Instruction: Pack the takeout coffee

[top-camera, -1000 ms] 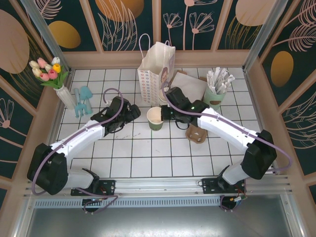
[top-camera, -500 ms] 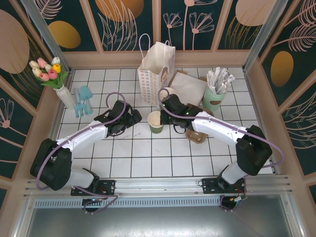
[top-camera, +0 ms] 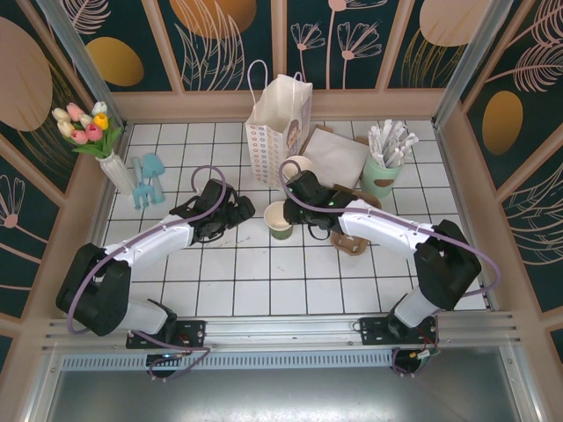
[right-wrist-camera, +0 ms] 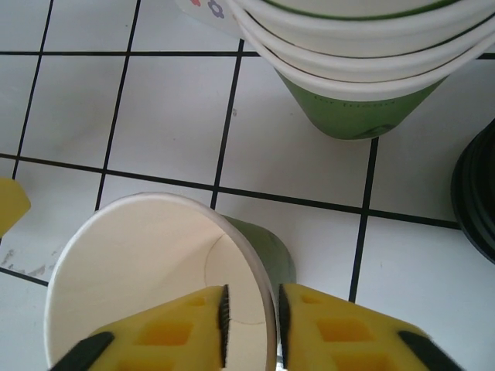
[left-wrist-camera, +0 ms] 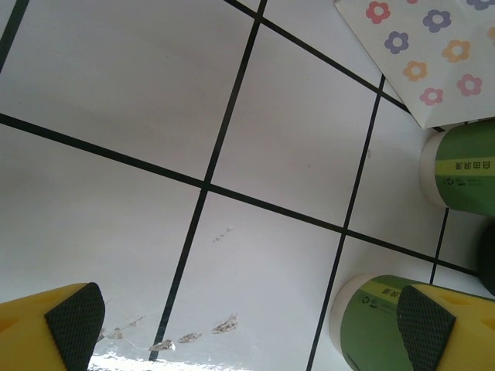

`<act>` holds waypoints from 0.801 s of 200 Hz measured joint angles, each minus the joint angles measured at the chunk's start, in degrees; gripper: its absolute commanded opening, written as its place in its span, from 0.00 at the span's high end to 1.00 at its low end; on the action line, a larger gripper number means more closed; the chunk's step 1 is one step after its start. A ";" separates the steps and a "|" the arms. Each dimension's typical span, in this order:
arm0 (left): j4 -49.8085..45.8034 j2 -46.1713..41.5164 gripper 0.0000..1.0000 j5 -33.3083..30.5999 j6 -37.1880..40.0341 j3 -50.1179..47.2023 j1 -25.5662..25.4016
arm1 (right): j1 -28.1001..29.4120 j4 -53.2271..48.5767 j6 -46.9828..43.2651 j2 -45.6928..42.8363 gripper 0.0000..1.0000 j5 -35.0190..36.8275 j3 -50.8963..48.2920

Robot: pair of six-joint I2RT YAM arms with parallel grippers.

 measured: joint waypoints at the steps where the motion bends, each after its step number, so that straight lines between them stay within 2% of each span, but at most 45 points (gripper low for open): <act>1: 0.00 0.00 0.01 0.00 0.00 0.00 0.00 | 0.00 0.00 0.04 0.00 0.64 0.00 0.00; 23: 0.09 0.00 0.01 0.57 0.02 0.00 0.00 | -0.87 -0.90 0.39 -1.20 0.53 -0.52 0.07; 41: 0.31 0.00 0.01 1.38 0.04 0.07 0.00 | -3.58 -1.25 0.61 -5.09 0.48 -2.54 -0.74; 62: 1.09 -0.11 0.01 3.34 0.22 0.11 0.00 | -10.80 -0.70 2.25 -13.07 0.47 -6.21 -3.98; 80: 2.40 -0.52 0.01 5.33 0.28 0.15 0.00 | -18.88 -0.28 5.35 -17.70 0.35 -8.24 -7.08; 97: 3.78 -1.57 0.01 6.75 0.37 0.15 0.00 | -24.00 0.52 10.08 -18.62 0.29 -9.07 -10.29; 122: 5.35 -3.74 0.01 7.80 0.46 0.15 0.00 | -26.32 1.38 15.72 -18.47 0.35 -9.99 -15.17; 160: 7.32 -4.81 0.01 7.98 0.46 0.11 0.00 | -26.60 4.31 20.11 -14.58 0.53 -11.17 -15.63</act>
